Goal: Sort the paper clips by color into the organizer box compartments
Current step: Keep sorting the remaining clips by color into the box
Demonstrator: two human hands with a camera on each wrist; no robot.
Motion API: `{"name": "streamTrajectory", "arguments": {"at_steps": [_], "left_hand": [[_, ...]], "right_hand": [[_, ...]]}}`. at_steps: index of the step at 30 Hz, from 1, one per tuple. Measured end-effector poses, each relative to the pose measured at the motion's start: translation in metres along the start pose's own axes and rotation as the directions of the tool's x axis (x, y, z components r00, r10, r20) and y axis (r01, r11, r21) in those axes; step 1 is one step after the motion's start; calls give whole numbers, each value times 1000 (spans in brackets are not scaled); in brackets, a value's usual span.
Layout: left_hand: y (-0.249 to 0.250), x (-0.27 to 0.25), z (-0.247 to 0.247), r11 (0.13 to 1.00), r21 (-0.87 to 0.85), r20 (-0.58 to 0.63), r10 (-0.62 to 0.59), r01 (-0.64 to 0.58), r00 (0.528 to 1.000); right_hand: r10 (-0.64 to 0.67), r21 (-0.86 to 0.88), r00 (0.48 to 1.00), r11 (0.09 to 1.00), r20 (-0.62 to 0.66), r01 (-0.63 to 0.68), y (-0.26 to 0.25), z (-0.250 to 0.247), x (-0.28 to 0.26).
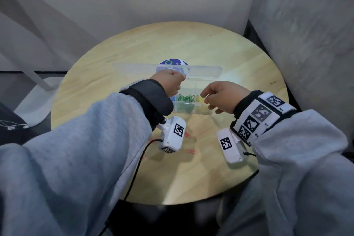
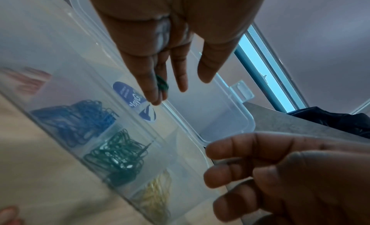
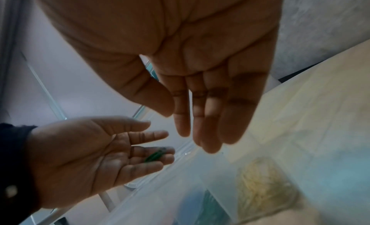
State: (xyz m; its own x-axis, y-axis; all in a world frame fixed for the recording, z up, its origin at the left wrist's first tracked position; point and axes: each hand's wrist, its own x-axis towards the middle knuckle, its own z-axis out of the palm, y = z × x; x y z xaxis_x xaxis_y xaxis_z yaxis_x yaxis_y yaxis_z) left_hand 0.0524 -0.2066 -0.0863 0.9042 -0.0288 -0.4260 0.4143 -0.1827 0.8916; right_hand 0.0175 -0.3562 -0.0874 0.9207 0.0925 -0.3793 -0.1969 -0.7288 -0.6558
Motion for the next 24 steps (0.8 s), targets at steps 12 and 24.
{"name": "streamTrajectory", "arguments": {"at_steps": [12, 24], "left_hand": [[-20, -25, -46, 885, 458, 95, 44, -83, 994], [-76, -34, -102, 250, 933, -214, -193, 259, 957]], "right_hand": [[-32, -364, 977, 925, 213, 109, -8, 28, -6], [9, -667, 966, 725, 259, 172, -8, 66, 9]]}}
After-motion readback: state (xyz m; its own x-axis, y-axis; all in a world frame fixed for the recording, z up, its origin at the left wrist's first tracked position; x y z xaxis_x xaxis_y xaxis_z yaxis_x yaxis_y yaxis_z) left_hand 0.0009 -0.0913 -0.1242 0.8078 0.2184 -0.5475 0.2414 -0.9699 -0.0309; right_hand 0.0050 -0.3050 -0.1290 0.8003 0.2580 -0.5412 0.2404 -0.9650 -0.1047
